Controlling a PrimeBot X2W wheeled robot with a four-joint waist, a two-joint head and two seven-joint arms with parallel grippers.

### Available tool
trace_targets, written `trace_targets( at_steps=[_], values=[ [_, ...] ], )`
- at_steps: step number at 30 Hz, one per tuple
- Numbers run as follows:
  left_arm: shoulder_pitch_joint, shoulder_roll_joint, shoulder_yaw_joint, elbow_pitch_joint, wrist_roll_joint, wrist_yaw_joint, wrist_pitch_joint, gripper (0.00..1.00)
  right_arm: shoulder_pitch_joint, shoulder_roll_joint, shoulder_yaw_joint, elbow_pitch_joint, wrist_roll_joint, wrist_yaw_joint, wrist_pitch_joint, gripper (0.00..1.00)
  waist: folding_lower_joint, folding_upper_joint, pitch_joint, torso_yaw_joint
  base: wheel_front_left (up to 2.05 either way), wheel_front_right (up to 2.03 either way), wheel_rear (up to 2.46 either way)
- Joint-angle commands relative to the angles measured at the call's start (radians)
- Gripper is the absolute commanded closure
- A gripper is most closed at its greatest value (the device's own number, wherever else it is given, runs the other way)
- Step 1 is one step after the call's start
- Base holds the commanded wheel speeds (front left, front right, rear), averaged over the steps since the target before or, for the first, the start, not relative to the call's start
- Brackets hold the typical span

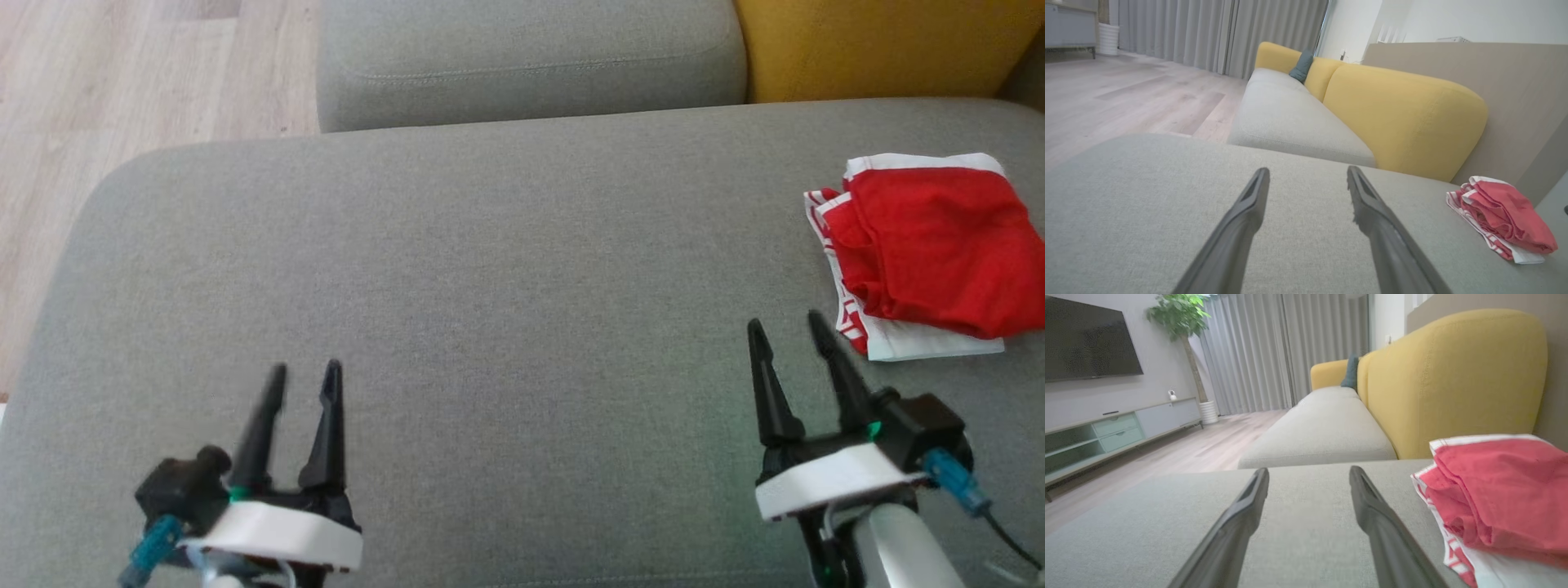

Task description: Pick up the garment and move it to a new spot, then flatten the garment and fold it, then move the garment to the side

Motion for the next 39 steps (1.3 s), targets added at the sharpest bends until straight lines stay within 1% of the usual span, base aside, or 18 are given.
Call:
trace_targets(
  at_steps=[1, 4, 16, 39],
  values=[
    [0.000, 0.000, 0.000, -0.001, 0.000, 0.000, 0.000, 1.00, 0.000, 0.000, 0.000, -0.002, 0.000, 0.000, 0.000, 1.00, 0.0000, -0.0001, 0.000, 0.000, 0.00, 0.00, 0.00],
    [0.005, -0.001, -0.005, 0.036, -0.009, 0.000, 0.002, 1.00, 0.010, 0.001, 0.002, 0.031, 0.009, 0.000, 0.002, 1.00, 0.0000, -0.0001, 0.000, 0.000, 0.00, 0.00, 0.00],
    [-0.015, 0.006, 0.015, 0.050, -0.152, -0.006, 0.034, 1.00, 0.005, -0.008, -0.013, 0.027, 0.171, 0.000, 0.032, 1.00, 0.0000, -0.0001, 0.002, 0.001, 0.00, 0.00, 0.00],
    [-0.050, 0.015, 0.050, 0.076, -0.386, -0.017, 0.090, 1.00, -0.004, -0.018, -0.042, 0.018, 0.435, 0.000, 0.086, 1.00, 0.0000, -0.0001, 0.004, 0.002, 0.00, 0.00, 0.00]
  ],
)
